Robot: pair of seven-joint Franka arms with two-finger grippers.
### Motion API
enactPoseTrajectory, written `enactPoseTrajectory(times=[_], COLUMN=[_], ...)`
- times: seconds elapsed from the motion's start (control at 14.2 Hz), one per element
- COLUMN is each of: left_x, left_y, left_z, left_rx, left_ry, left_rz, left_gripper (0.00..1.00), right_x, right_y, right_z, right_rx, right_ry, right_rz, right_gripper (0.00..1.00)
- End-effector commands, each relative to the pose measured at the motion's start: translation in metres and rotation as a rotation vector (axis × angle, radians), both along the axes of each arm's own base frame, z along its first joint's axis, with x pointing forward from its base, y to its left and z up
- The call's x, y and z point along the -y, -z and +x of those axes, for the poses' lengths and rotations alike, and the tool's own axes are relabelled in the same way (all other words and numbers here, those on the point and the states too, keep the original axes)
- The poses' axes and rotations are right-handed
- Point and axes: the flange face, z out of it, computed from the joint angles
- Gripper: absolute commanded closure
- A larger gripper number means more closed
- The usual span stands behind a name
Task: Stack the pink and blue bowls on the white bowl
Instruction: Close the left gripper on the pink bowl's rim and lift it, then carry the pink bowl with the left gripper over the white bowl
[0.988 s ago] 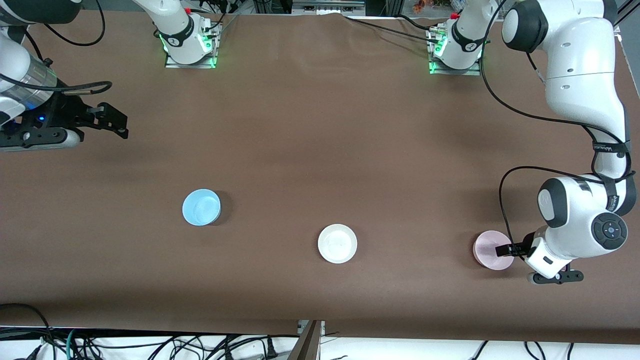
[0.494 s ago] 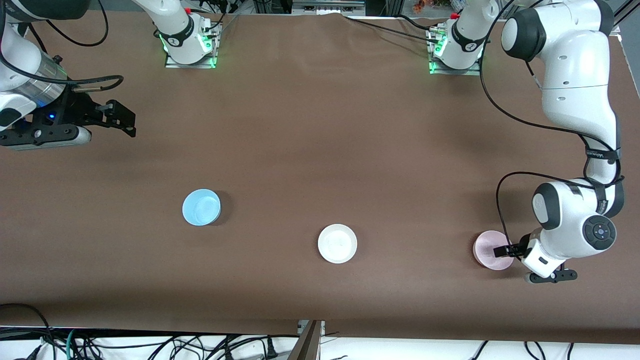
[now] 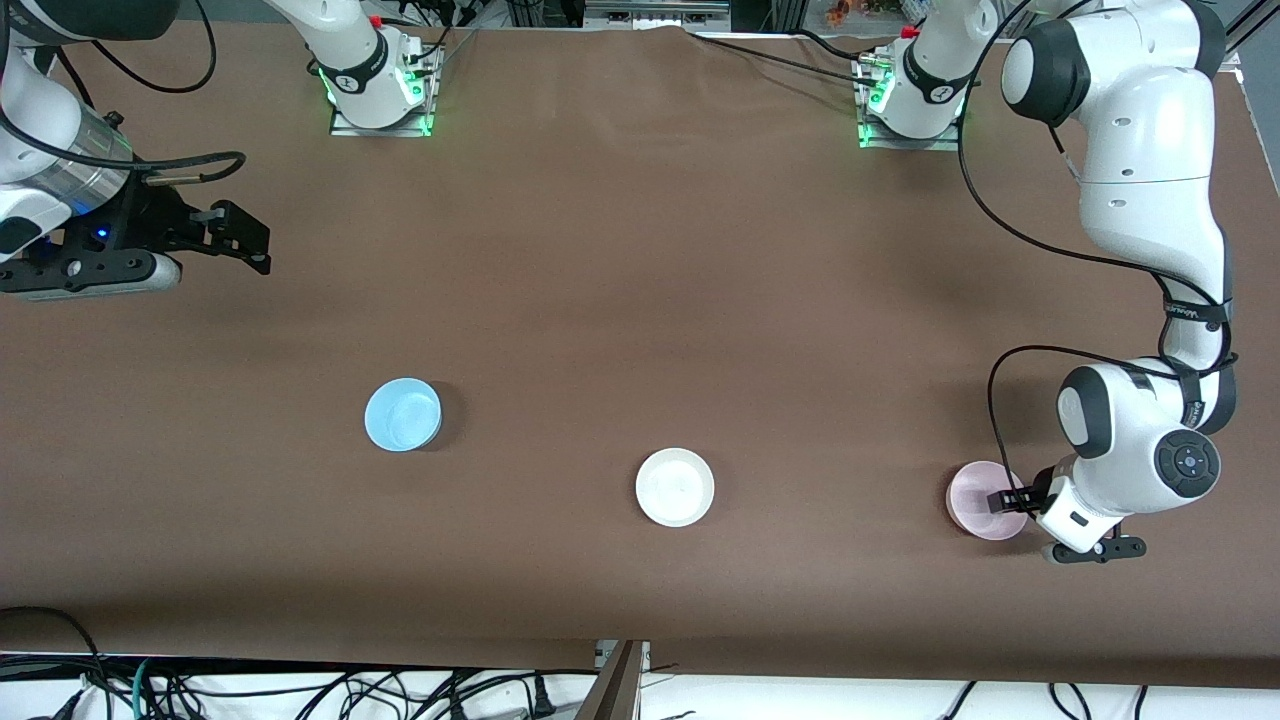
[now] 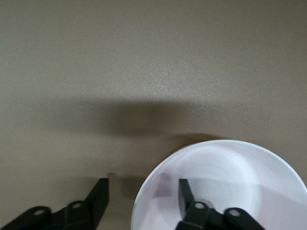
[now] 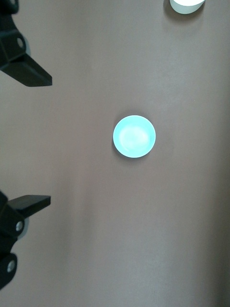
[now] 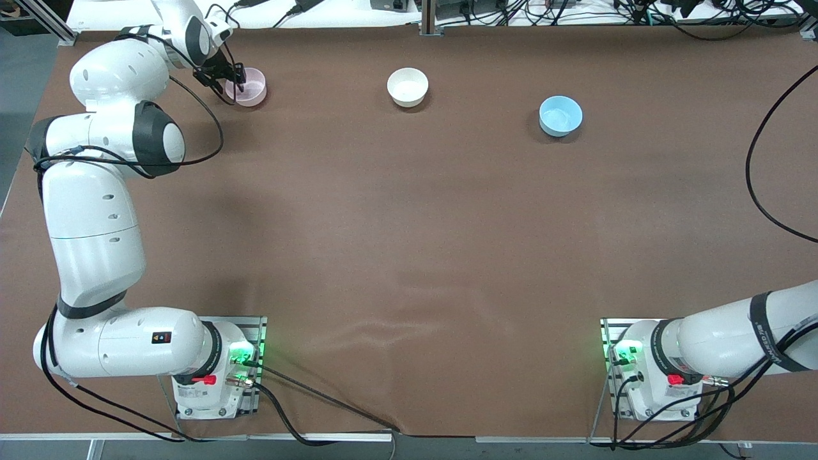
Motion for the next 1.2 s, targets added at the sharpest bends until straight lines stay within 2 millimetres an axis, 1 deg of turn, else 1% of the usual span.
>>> enactPoseTrajectory(times=[0.0, 0.07, 0.14, 0.21, 0.35, 0.56, 0.71, 0.85, 0.92, 1.06, 1.13], left_x=[0.005, 0.008, 0.008, 0.003, 0.006, 0.007, 0.011, 0.023, 0.028, 0.059, 0.074], left_y=[-0.003, -0.003, -0.001, 0.008, 0.011, 0.011, 0.004, -0.005, -0.014, -0.033, -0.046], left_z=[-0.002, -0.002, -0.003, -0.009, -0.010, -0.010, -0.008, -0.008, -0.007, -0.009, -0.011], left_rx=[-0.001, -0.003, -0.007, -0.025, -0.030, -0.030, -0.024, -0.056, -0.058, -0.099, -0.122], left_ry=[0.019, 0.019, 0.020, 0.017, 0.019, 0.016, 0.015, 0.009, -0.027, -0.081, -0.090], left_rz=[-0.020, -0.020, -0.021, -0.022, -0.024, -0.024, -0.025, -0.035, -0.048, -0.057, -0.060], left_gripper=[0.89, 0.96, 1.00, 1.00, 1.00, 1.00, 1.00, 1.00, 1.00, 1.00, 1.00], right_x=[0.002, 0.002, 0.002, 0.002, 0.002, 0.002, 0.002, 0.002, 0.002, 0.002, 0.001], right_y=[-0.003, -0.003, -0.003, -0.003, -0.003, -0.002, -0.002, -0.002, -0.002, -0.003, -0.002], right_z=[0.001, 0.001, 0.001, 0.001, 0.001, 0.001, 0.001, 0.001, 0.000, 0.000, 0.001], right_rx=[-0.004, -0.004, -0.004, -0.004, -0.004, -0.006, -0.009, -0.009, -0.007, -0.007, -0.009], right_ry=[0.009, 0.009, 0.008, 0.008, 0.009, 0.009, 0.009, 0.011, 0.011, 0.011, 0.009], right_rz=[-0.009, -0.009, -0.009, -0.009, -0.008, -0.008, -0.008, -0.008, -0.008, -0.008, -0.008], right_gripper=[0.00, 0.00, 0.00, 0.00, 0.00, 0.00, 0.00, 0.00, 0.00, 0.00, 0.00])
